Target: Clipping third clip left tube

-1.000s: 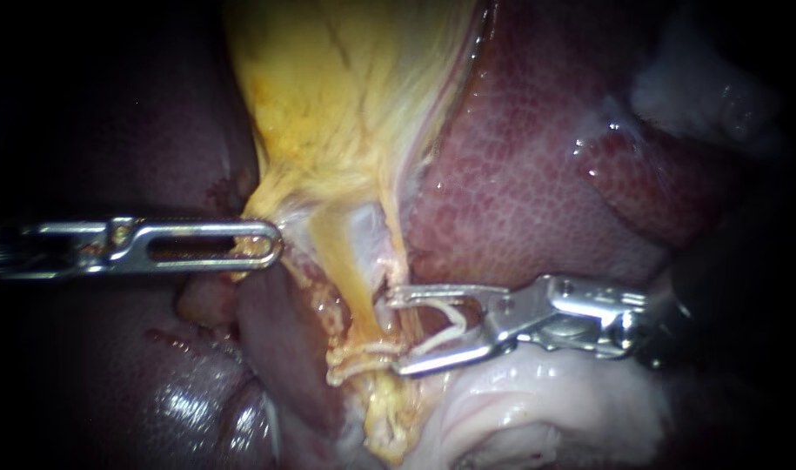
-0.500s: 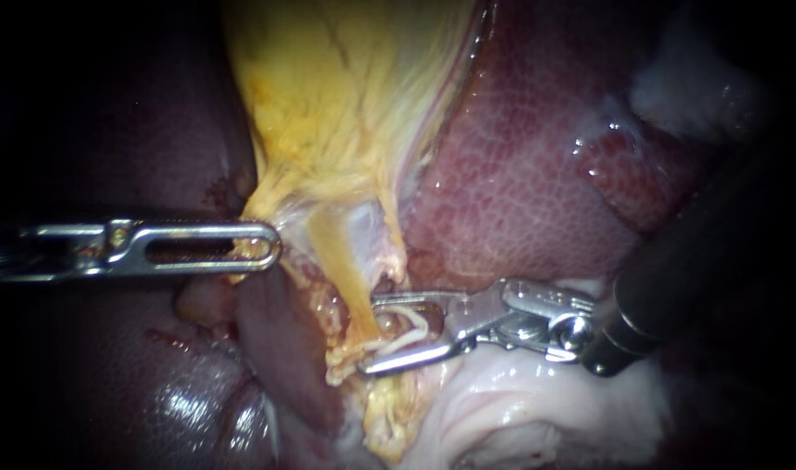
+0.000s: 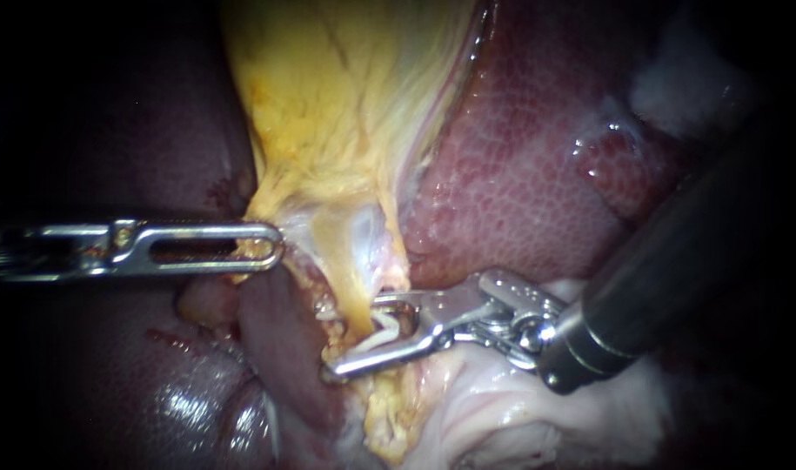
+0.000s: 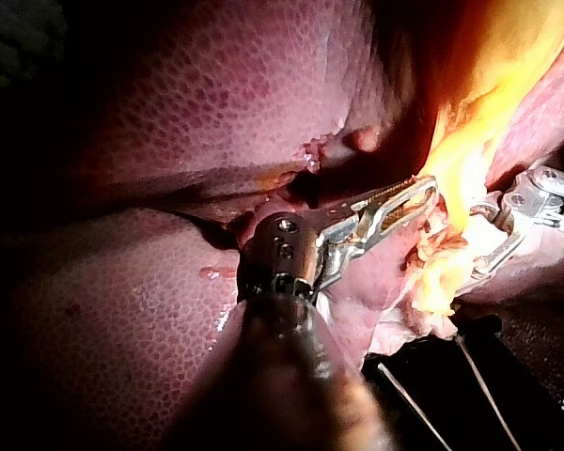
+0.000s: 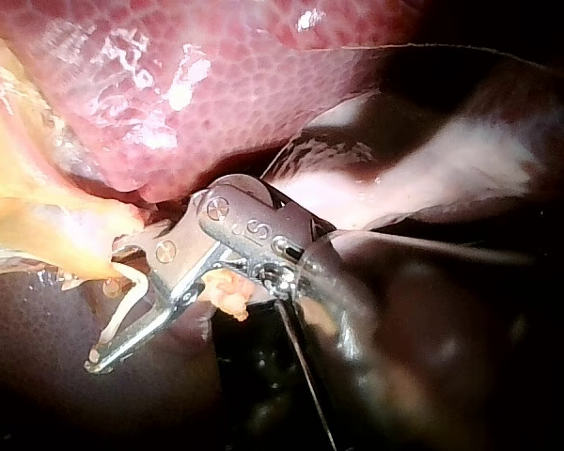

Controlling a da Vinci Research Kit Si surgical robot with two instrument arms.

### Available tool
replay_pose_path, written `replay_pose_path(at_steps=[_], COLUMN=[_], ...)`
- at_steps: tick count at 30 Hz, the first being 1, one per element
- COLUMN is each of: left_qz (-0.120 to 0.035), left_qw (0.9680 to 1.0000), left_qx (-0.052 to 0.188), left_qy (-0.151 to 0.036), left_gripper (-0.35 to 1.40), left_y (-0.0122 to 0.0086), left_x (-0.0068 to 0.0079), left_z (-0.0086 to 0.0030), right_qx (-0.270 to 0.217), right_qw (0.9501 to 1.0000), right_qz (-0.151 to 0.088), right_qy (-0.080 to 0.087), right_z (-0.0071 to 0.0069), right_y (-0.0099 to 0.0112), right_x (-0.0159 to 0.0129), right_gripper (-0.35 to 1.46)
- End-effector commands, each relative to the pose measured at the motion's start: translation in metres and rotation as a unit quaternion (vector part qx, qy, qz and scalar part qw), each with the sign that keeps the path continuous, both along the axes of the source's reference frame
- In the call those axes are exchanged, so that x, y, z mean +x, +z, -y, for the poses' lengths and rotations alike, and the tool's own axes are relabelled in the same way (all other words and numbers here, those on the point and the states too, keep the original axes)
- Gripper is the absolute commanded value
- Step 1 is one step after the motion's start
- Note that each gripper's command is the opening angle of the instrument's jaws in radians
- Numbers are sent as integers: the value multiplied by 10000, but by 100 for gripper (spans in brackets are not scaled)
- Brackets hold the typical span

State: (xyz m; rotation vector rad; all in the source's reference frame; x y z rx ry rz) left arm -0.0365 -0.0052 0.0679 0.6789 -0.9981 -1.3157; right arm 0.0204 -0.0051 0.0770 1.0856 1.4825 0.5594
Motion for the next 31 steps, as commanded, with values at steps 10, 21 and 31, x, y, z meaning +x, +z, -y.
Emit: replay_pose_path(at_steps=[10,21,31], left_qz=[-3,-4,-5], left_qw=[10000,10000,10000], left_qx=[1,0,-2], left_qy=[-1,-1,-3], left_gripper=[-35,-35,-35], left_y=[0,0,1], left_x=[-1,-1,-1], left_z=[0,0,1], right_qx=[100,464,476], right_qw=[9999,9985,9983], right_qz=[51,181,223], right_qy=[85,-217,-248], right_z=[-19,-19,-20], right_y=[-17,-4,2], right_x=[-7,-21,-23], right_gripper=[46,-35,-35])
